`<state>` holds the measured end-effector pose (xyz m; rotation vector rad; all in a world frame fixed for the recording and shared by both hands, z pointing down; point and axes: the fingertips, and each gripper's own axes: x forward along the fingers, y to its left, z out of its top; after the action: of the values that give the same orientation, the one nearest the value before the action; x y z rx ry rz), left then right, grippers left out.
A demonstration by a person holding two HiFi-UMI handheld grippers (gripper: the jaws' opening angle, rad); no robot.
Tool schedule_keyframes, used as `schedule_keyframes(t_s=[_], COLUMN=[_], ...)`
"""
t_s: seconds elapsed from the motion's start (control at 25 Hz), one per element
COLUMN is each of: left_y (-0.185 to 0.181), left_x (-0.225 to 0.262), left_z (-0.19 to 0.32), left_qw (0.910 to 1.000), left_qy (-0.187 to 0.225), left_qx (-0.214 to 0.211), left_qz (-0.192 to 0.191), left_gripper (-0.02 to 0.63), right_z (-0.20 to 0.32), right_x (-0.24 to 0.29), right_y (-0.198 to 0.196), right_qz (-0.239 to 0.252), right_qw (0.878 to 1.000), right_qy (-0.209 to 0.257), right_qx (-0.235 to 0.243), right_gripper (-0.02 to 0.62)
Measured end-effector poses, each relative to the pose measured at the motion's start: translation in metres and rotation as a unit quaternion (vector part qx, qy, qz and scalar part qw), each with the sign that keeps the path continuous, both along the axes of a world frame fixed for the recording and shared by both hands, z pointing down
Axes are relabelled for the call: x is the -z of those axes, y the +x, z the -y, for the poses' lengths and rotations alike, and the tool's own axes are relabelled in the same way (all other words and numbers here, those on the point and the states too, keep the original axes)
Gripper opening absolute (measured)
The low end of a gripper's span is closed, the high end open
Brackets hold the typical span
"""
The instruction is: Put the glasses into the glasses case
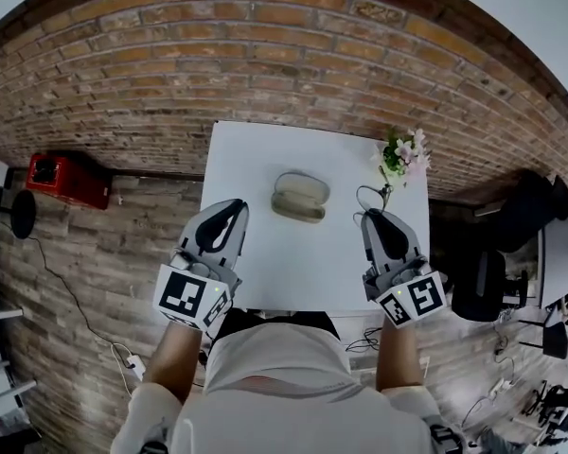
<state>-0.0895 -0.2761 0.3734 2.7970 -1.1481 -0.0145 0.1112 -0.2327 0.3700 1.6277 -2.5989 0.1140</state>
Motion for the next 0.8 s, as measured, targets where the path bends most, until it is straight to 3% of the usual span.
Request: schedule_keyframes(t_s=[0.48,0.8], left_y=[0.02,0.012], left_x=[-0.019,-0.044], left_z=[0.004,-0.006], left_qw=[0.9979,0.9949], left_qy=[-0.031,-0.061], left_qx=[0.056,0.079], left_qz=[0.013,0.018], left_gripper=[0.028,0.028], right_z=[0.045,0.068], right_x=[-0.056,-0.132], right_y=[0.0,-0.024], right_qz=[-0.047,-0.083], right_qw=[0.986,0.941], right_qy=[-0.108,-0.241], right_qx=[0.121,0.224], right_gripper=[0.086,0.086])
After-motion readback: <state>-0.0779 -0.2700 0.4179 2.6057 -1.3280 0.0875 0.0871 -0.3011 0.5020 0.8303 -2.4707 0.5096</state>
